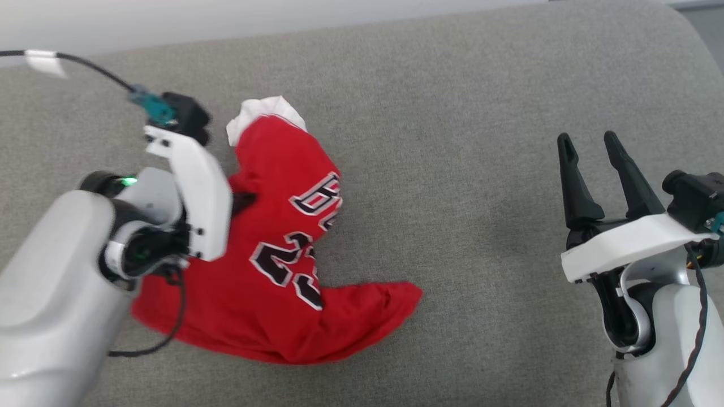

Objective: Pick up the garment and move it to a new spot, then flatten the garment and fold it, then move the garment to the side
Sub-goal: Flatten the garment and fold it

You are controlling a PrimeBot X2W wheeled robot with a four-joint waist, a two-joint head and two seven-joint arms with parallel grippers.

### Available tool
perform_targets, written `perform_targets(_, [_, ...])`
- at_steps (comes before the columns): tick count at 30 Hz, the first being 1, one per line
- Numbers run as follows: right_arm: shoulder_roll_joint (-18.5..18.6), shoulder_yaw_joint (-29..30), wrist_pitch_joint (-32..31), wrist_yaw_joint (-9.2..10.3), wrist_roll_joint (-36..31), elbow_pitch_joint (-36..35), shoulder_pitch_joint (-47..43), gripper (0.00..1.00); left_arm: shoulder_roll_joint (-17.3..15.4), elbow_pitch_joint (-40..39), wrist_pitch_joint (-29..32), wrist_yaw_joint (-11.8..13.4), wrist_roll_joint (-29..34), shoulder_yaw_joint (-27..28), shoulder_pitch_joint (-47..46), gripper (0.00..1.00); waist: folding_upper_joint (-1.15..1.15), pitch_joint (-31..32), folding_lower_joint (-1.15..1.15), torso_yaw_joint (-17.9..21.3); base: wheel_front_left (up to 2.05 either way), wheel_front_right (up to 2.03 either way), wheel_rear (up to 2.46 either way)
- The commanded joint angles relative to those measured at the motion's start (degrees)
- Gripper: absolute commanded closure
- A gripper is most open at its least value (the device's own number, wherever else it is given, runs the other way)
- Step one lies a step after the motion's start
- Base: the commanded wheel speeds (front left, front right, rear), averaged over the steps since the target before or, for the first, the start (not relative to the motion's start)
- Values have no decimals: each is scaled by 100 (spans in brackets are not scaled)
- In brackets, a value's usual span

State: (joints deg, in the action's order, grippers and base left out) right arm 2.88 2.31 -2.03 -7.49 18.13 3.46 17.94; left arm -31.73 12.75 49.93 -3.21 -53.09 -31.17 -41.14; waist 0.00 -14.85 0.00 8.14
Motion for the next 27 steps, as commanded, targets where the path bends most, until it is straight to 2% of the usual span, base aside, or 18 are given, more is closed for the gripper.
perform_targets(1, [2, 28, -27, 0, -53, -25, -92, 0, 75, -246, 62, -28, -87, -65, 59, 100, 0, 97, 0, -22, 0, 0, 0])
perform_targets(11, [1, 31, -74, 0, 7, -86, -148, 0, 262, -1445, 395, 121, -211, -553, 691, 100, 0, 193, 0, 13, 0, 0, 0])
perform_targets(18, [1, -25, -28, 0, 80, -48, -91, 0, 226, -1391, 238, 68, 146, -990, 1218, 100, 0, 114, 0, 77, 0, 0, 0])
perform_targets(20, [1, -38, -9, 0, 99, -19, -72, 0, 252, -1266, 145, 11, 235, -1101, 1349, 90, 0, 107, 0, 80, 0, 0, 0])
perform_targets(24, [1, -65, 13, 0, 111, 42, -32, 0, 313, -1060, -164, -48, 344, -1156, 1461, 6, 0, 116, 0, 69, 0, 0, 0])
perform_targets(25, [1, -70, 11, 0, 113, 50, -25, 0, 321, -1035, -247, -70, 380, -1152, 1456, 0, 0, 120, 0, 61, 0, 0, 0])
perform_targets(27, [1, -70, 6, 0, 94, 64, -24, 0, 351, -994, -411, -81, 389, -1110, 1467, 0, 0, 142, 0, 23, 0, 0, 0])
